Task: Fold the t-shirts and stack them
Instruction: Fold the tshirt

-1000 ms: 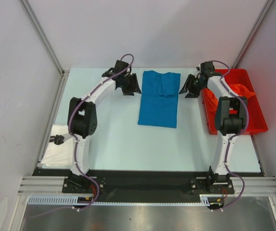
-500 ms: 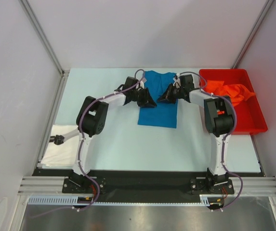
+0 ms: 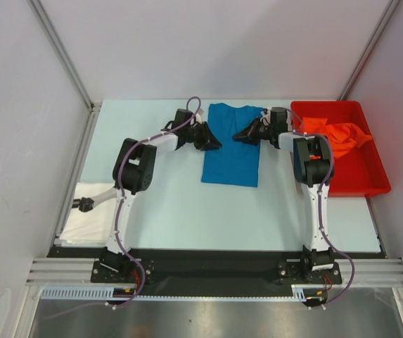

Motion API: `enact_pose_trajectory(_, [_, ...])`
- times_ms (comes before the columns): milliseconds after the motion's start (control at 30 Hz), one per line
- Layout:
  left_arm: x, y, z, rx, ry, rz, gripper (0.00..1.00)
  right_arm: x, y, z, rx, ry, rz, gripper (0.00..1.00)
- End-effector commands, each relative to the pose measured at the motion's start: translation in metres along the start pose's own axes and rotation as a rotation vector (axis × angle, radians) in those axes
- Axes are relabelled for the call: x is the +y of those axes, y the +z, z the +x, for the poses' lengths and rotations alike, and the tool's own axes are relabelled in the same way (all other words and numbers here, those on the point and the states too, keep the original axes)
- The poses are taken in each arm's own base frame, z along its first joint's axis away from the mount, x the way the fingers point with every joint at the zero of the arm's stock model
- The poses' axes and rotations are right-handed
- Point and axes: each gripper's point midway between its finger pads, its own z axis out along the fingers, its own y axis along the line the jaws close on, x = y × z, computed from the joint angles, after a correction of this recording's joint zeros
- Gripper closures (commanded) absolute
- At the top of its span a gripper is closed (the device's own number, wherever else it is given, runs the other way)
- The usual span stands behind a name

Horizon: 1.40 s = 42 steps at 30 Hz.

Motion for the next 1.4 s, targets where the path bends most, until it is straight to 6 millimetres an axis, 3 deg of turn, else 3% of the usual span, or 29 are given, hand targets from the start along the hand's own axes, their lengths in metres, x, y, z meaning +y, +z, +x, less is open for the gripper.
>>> enact_pose_trajectory(0, [-0.022, -0.003, -0.009, -0.022, 0.052, 0.051, 0.69, 0.013, -0.002, -0.025, -0.028, -0.023, -0.055, 1.00])
enact_pose_trajectory(100, [-0.032, -0.010, -0.011, -0.018, 0.063, 0.040, 0.69, 0.033, -0.009, -0.022, -0.010, -0.081, -0.080, 1.00])
enact_pose_trajectory(133, [-0.041, -0.016, -0.014, -0.025, 0.075, 0.046, 0.69, 0.049, -0.018, -0.021, -0.007, -0.098, -0.083, 1.00])
enact_pose_trajectory(167, [-0.046, -0.019, -0.017, -0.032, 0.082, 0.048, 0.68, 0.048, -0.023, -0.016, -0.002, -0.101, -0.070, 1.00])
enact_pose_trajectory(233, [-0.059, -0.030, -0.021, -0.046, 0.102, 0.049, 0.68, 0.071, -0.043, -0.014, -0.017, -0.154, -0.071, 1.00])
enact_pose_trajectory(267, [-0.063, -0.033, -0.021, -0.046, 0.112, 0.050, 0.67, 0.076, -0.052, -0.014, -0.028, -0.165, -0.060, 1.00])
enact_pose_trajectory(300, [-0.068, -0.038, -0.020, -0.048, 0.120, 0.049, 0.67, 0.067, -0.058, -0.006, -0.028, -0.162, -0.027, 1.00])
enact_pose_trajectory(333, [-0.070, -0.041, -0.018, -0.047, 0.126, 0.050, 0.67, 0.082, -0.070, -0.005, -0.043, -0.185, -0.035, 1.00])
enact_pose_trajectory(367, [-0.076, -0.047, -0.012, -0.046, 0.127, 0.052, 0.67, 0.082, -0.075, -0.001, -0.048, -0.181, -0.031, 0.99])
enact_pose_trajectory(400, [-0.079, -0.049, -0.009, -0.047, 0.130, 0.068, 0.67, 0.067, -0.076, 0.013, -0.029, -0.140, -0.009, 0.98])
enact_pose_trajectory(433, [-0.069, -0.048, 0.006, -0.019, 0.091, 0.059, 0.67, 0.074, -0.081, 0.016, -0.039, -0.158, -0.027, 0.97])
enact_pose_trajectory(533, [-0.069, -0.052, 0.021, -0.013, 0.055, 0.095, 0.67, 0.049, -0.082, 0.036, -0.026, -0.091, -0.021, 0.96])
enact_pose_trajectory(567, [-0.053, -0.050, 0.036, 0.013, 0.023, 0.071, 0.68, 0.039, -0.080, 0.039, -0.019, -0.069, -0.019, 0.96])
enact_pose_trajectory(600, [-0.051, -0.052, 0.040, 0.012, 0.022, 0.069, 0.68, 0.034, -0.079, 0.040, -0.022, -0.060, -0.022, 0.97])
enact_pose_trajectory(767, [-0.021, -0.054, 0.077, 0.059, -0.009, 0.017, 0.69, 0.013, -0.069, 0.034, -0.042, -0.053, -0.027, 0.99])
enact_pose_trajectory(1067, [0.029, -0.065, 0.126, 0.132, -0.036, -0.116, 0.71, -0.057, -0.060, 0.000, -0.115, -0.007, 0.096, 1.00])
enact_pose_trajectory(1100, [0.032, -0.067, 0.131, 0.151, -0.014, -0.135, 0.73, -0.059, -0.068, -0.016, -0.135, -0.021, 0.109, 1.00])
enact_pose_trajectory(1233, [0.015, -0.083, 0.127, 0.146, 0.058, -0.167, 0.71, -0.045, -0.081, -0.034, -0.130, -0.108, 0.177, 1.00])
enact_pose_trajectory(1333, [-0.004, -0.096, 0.116, 0.125, 0.098, -0.171, 0.69, -0.031, -0.093, -0.025, -0.081, -0.144, 0.216, 1.00])
enact_pose_trajectory(1367, [-0.008, -0.099, 0.114, 0.120, 0.105, -0.169, 0.68, -0.010, -0.103, -0.025, -0.090, -0.183, 0.212, 1.00])
